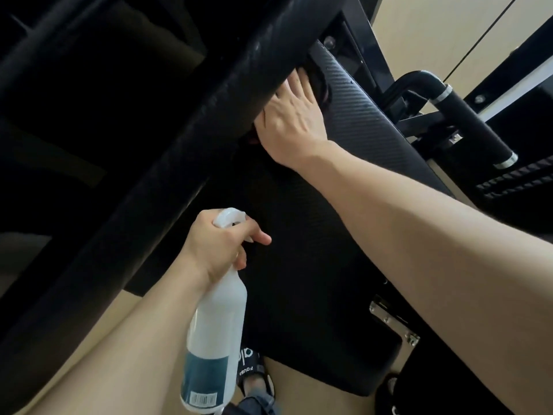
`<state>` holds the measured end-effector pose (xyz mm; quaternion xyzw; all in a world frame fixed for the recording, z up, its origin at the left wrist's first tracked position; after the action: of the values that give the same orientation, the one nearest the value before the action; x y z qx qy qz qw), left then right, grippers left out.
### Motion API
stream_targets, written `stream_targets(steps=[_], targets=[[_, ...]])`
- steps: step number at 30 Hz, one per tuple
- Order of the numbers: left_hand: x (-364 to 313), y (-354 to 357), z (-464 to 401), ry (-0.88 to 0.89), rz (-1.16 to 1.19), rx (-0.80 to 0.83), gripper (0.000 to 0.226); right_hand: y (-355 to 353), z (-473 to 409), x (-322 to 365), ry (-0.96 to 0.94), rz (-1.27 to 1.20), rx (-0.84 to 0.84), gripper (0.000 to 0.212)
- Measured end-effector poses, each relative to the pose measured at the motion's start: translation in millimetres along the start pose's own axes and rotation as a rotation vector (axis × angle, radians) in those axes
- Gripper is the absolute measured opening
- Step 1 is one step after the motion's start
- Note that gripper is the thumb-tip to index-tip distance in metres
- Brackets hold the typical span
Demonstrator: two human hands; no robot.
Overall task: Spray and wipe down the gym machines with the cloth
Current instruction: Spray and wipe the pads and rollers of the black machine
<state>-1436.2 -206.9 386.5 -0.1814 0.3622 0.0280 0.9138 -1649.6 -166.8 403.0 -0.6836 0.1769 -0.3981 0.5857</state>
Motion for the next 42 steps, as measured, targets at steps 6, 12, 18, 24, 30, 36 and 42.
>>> stream_targets(steps=[6, 12, 18, 24, 30, 36, 42], targets=[[1.9, 1.6, -3.1, -0.009, 0.016, -0.003, 0.021, 19.4, 95.4, 22.7, -0.264, 0.003, 0.032, 0.062], [2.6, 2.9, -4.7, -0.01, 0.014, -0.003, 0.017, 15.1, 78.1, 23.1, -0.473, 0.12, 0.07, 0.057], [1.2, 3.4, -2.9, 0.003, -0.004, -0.017, 0.02, -7.6, 12.9, 8.0, -0.381, 0.1, 0.073, 0.056], [3.4, 2.6, -3.0, -0.006, -0.011, -0.007, 0.019, -1.1, 9.4, 14.3, -0.044, -0.024, -0.049, 0.058], [-1.1, 6.3, -2.9, -0.023, 0.002, -0.028, 0.024, 15.0, 49.0, 38.8, -0.348, 0.071, 0.036, 0.059], [-1.4, 6.6, -3.4, -0.003, -0.046, -0.025, 0.021, -9.6, 10.5, -47.5, -0.111, 0.033, -0.022, 0.058], [0.8, 4.7, -4.9, 0.003, -0.039, -0.017, 0.023, -11.5, 8.6, -108.9, 0.281, -0.174, -0.015, 0.059]])
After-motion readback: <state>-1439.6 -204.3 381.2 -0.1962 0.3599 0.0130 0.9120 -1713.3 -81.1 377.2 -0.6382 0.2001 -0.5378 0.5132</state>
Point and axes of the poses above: each hand's wrist, its own z-axis away from the middle knuckle, its own y-axis out of the palm, x = y × z, the point moved 9 cm from there along -z, towards the middle knuckle, and after that the axes turned 5 degrees about x, right-handed, at the moved point
